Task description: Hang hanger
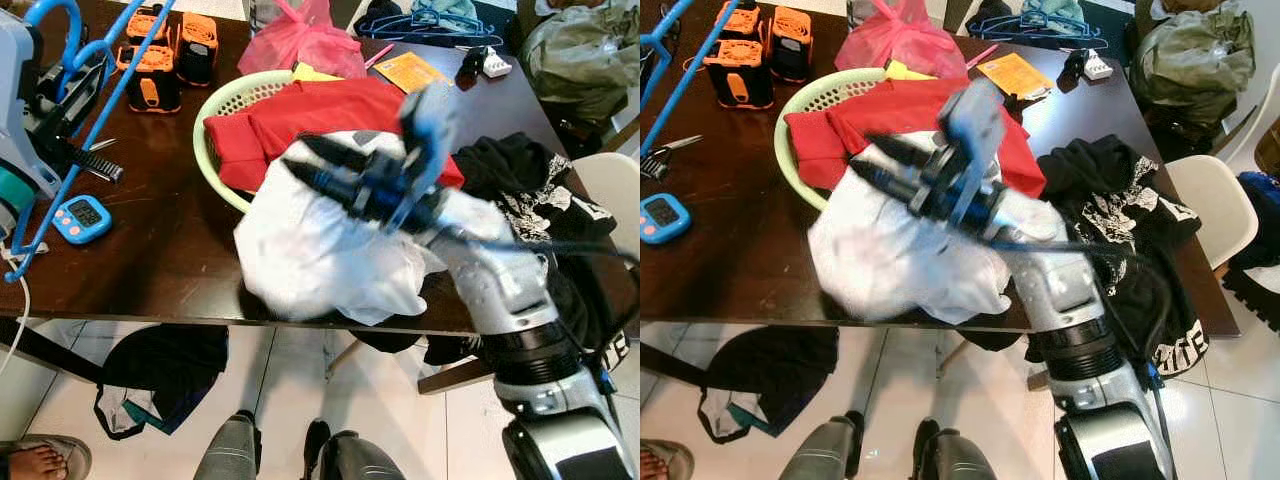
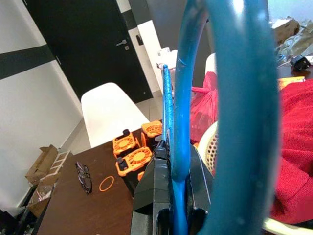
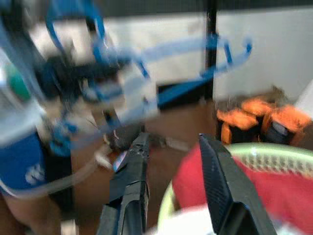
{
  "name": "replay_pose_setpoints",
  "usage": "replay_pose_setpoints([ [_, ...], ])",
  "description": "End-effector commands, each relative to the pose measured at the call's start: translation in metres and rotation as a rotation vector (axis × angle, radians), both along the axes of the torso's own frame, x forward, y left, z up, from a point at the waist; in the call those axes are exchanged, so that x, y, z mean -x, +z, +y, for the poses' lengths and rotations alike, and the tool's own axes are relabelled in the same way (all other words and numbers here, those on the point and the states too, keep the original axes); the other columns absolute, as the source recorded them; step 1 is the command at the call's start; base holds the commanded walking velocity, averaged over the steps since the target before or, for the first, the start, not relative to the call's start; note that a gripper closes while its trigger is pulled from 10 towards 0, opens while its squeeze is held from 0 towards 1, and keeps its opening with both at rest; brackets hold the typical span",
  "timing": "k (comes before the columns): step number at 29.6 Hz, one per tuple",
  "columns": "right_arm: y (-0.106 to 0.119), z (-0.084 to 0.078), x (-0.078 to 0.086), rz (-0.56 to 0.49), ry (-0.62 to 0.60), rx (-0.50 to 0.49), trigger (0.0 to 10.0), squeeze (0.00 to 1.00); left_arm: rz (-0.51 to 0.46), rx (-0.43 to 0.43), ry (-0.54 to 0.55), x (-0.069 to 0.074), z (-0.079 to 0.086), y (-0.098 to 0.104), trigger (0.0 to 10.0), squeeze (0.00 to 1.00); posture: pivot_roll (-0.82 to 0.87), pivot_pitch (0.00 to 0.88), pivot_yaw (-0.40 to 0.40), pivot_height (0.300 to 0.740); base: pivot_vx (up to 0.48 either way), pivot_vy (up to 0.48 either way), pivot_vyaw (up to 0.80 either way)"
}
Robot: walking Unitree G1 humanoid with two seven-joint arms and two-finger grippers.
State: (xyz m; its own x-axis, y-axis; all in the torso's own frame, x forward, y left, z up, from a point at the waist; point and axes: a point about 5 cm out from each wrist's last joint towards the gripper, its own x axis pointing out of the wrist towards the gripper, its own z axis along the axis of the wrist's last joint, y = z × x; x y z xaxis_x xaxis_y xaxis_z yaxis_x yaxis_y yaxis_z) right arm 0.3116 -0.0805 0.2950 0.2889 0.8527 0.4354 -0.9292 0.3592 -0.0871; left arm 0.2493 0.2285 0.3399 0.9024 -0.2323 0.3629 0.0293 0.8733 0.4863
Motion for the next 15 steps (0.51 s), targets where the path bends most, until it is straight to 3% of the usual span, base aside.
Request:
replay_pose_setpoints([
  [1, 0.009, -0.006, 0.005, 0.011, 0.052, -0.056, 10.0, 0.0, -0.012, -0.018, -0.024, 0.001, -0.005, 0.0, 10.0, 0.0, 0.24, 0.128, -0.071, 0.74, 0.0, 0.0, 0.0],
  [3, 0.019, -0.013, 0.003, 0.031, 0.079, -0.113, 10.0, 0.0, -0.012, -0.018, -0.024, 0.002, -0.005, 0.0, 10.0, 0.0, 0.24, 0.127, -0.071, 0.74, 0.0, 0.0, 0.0],
  [6, 0.023, -0.018, -0.004, 0.001, 0.011, -0.093, 10.0, 0.0, -0.011, -0.019, -0.024, 0.002, -0.005, 0.0, 10.0, 0.0, 0.24, 0.127, -0.071, 0.74, 0.0, 0.0, 0.0],
  [9, 0.021, -0.023, -0.019, -0.216, -0.21, 0.175, 10.0, 0.0, -0.011, -0.02, -0.027, 0.002, -0.006, 0.001, 10.0, 0.0, 0.25, 0.132, -0.067, 0.74, 0.0, 0.0, 0.0],
  [10, 0.021, -0.023, -0.019, -0.216, -0.21, 0.175, 10.0, 0.0, -0.011, -0.02, -0.027, 0.002, -0.006, 0.001, 10.0, 0.0, 0.25, 0.132, -0.067, 0.74, 0.0, 0.0, 0.0],
  [12, 0.01, -0.023, -0.017, -0.387, -0.246, 0.436, 10.0, 0.0, -0.01, -0.02, -0.029, 0.002, -0.006, 0.001, 10.0, 0.0, 0.25, 0.133, -0.064, 0.74, 0.0, 0.0, 0.0],
  [13, 0.01, -0.023, -0.017, -0.387, -0.246, 0.436, 10.0, 0.0, -0.01, -0.02, -0.029, 0.002, -0.006, 0.001, 10.0, 0.0, 0.25, 0.133, -0.064, 0.74, 0.0, 0.0, 0.0],
  [15, 0.0, -0.027, -0.013, -0.467, -0.193, 0.61, 10.0, 0.0, -0.008, -0.022, -0.03, 0.002, -0.006, 0.001, 10.0, 0.0, 0.24, 0.137, -0.063, 0.74, 0.0, 0.0, 0.0],
])
